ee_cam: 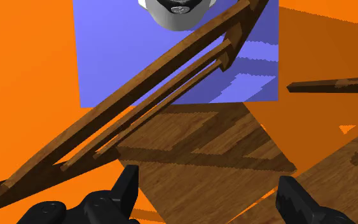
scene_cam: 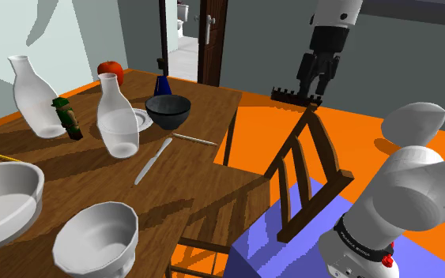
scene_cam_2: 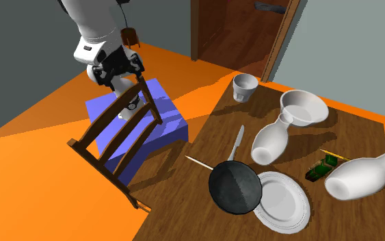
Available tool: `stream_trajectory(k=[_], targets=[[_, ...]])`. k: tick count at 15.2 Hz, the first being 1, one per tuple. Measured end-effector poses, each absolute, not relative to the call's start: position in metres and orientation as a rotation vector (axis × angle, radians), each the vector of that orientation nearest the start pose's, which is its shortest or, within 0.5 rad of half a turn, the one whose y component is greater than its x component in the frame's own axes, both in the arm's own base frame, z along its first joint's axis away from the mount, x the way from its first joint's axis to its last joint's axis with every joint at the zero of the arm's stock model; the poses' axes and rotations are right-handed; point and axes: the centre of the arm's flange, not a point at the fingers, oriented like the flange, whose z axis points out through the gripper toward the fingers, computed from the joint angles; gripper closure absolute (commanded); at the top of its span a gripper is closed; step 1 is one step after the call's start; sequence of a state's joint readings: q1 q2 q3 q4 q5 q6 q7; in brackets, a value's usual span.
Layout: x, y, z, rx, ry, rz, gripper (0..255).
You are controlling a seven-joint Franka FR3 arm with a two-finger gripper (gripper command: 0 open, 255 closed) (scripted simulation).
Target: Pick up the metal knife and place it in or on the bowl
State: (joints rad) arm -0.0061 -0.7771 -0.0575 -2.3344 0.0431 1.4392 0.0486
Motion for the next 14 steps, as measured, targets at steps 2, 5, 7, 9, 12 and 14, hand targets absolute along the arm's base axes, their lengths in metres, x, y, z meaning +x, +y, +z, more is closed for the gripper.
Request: stream_trajectory(k=[2,5,7,9,12,14], targets=[[0.296,-0.014,0.585,-3.049,0.152,0.181,0],[0.304,0.016,0.570,-3.045,0.237,0.176,0],[0.313,0.037,0.560,-3.039,0.305,0.172,0],[0.321,0.057,0.549,-3.032,0.373,0.167,0],[0.335,0.091,0.533,-3.017,0.477,0.162,0],[0.346,0.107,0.519,-3.006,0.546,0.157,0]])
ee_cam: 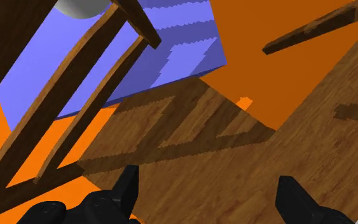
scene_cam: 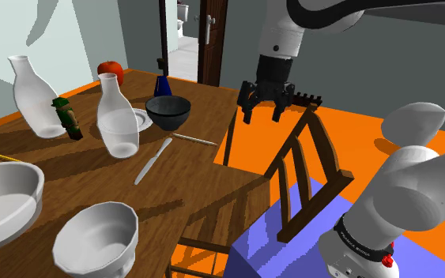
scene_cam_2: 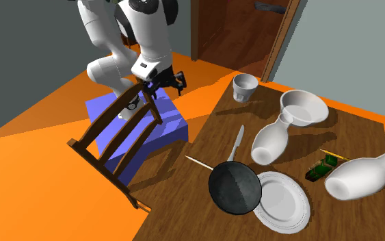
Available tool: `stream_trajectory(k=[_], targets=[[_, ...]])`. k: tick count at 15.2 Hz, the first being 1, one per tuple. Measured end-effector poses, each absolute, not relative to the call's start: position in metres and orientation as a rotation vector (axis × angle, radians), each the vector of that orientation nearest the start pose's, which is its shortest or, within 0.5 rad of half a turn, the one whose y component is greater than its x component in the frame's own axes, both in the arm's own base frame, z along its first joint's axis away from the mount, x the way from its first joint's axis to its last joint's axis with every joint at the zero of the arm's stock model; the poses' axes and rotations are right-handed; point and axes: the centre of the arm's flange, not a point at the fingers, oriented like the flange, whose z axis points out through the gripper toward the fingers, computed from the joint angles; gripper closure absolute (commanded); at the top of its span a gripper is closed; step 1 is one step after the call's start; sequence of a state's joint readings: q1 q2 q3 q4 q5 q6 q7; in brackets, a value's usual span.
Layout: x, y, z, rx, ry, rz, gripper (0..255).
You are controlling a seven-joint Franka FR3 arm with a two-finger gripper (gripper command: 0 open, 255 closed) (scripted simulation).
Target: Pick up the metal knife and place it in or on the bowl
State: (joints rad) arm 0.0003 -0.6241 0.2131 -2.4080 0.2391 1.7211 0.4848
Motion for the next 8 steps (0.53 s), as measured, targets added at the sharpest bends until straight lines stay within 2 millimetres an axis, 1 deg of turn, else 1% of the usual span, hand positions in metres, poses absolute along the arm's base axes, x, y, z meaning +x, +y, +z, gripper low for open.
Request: stream_trajectory(k=[1,2,6,8], targets=[[0.356,0.117,0.516,-3.000,0.580,0.153,0],[0.361,0.126,0.506,-2.993,0.614,0.152,0],[0.387,0.169,0.484,-2.963,0.749,0.141,0],[0.405,0.183,0.474,-2.945,0.817,0.136,0]])
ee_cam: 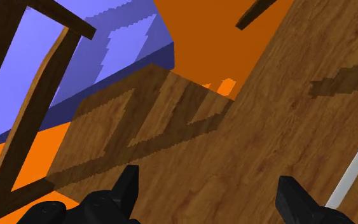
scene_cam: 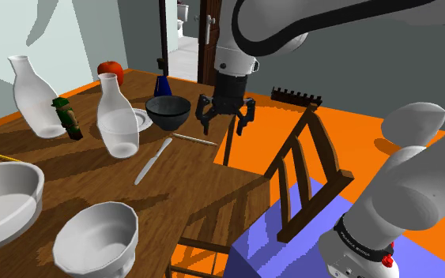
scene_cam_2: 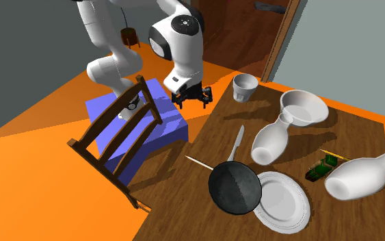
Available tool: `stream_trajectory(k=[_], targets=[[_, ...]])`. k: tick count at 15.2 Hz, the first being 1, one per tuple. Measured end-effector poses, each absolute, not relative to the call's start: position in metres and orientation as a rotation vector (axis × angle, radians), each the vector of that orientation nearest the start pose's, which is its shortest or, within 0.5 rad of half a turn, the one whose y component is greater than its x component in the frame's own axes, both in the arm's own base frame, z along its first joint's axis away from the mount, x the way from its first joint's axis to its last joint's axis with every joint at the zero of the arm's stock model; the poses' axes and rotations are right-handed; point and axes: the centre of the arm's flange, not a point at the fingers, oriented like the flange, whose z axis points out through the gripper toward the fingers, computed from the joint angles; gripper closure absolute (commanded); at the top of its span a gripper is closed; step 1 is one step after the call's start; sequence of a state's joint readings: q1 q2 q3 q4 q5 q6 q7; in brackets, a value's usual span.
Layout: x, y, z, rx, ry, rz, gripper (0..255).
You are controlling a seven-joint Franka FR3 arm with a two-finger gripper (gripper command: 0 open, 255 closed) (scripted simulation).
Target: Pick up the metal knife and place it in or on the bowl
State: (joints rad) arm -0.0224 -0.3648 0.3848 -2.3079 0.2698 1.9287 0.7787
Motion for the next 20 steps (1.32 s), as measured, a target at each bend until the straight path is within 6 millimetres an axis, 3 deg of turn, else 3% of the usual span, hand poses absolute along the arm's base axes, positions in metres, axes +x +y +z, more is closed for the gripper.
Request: stream_trajectory(k=[10,16,18,20], targets=[[0.484,0.260,0.418,-2.837,1.143,0.112,0],[0.547,0.296,0.383,-2.752,1.335,0.096,0],[0.563,0.307,0.390,-2.715,1.370,0.059,0],[0.566,0.311,0.393,-2.695,1.374,0.026,0]])
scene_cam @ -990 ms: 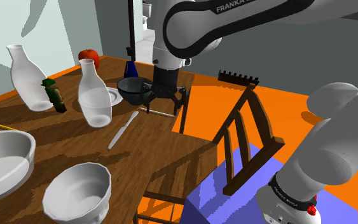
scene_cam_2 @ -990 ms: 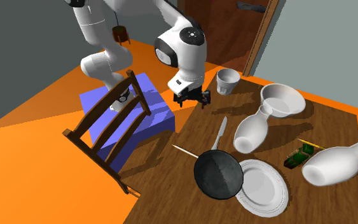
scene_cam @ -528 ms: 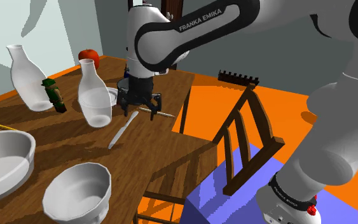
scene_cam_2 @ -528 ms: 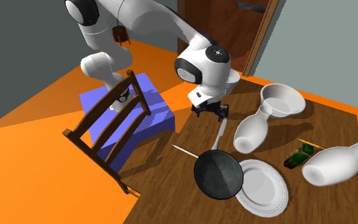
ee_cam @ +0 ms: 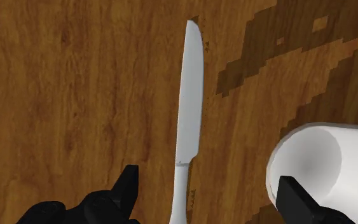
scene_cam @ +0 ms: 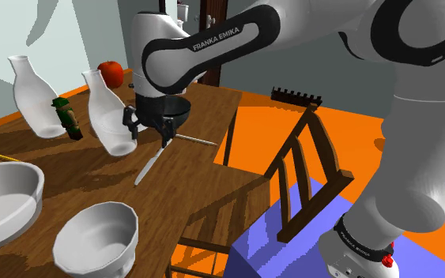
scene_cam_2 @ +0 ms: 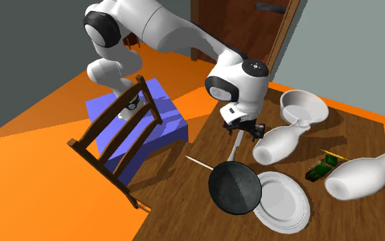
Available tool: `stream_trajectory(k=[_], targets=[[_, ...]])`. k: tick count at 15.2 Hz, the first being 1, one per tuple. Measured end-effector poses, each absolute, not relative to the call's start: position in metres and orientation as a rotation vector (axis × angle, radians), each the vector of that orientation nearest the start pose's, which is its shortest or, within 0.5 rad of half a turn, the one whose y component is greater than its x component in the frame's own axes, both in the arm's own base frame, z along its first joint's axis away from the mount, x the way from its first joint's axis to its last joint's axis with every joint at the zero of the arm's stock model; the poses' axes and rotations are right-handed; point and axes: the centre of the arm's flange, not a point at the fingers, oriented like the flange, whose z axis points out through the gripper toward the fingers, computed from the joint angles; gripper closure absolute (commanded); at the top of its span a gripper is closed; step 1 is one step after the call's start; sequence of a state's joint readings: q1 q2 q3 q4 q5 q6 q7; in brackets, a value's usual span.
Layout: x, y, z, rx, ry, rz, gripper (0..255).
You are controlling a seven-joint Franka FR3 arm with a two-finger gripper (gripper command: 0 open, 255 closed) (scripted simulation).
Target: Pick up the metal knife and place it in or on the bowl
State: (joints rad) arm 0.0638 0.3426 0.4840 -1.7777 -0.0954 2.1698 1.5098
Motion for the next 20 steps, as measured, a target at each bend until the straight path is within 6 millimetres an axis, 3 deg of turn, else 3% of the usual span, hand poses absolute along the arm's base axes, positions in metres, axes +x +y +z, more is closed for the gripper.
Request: stream_trajectory(k=[5,7,8,10,12,13,20], targets=[[0.570,0.313,0.391,-2.641,1.362,-0.052,0],[0.584,0.312,0.395,-2.617,1.354,-0.069,0],[0.580,0.311,0.392,-2.633,1.361,-0.052,0],[0.576,0.311,0.347,-2.694,1.391,0.044,0],[0.571,0.311,0.335,-2.713,1.401,0.078,0],[0.569,0.311,0.333,-2.716,1.402,0.084,255],[0.567,0.310,0.336,-2.731,1.410,0.094,255]])
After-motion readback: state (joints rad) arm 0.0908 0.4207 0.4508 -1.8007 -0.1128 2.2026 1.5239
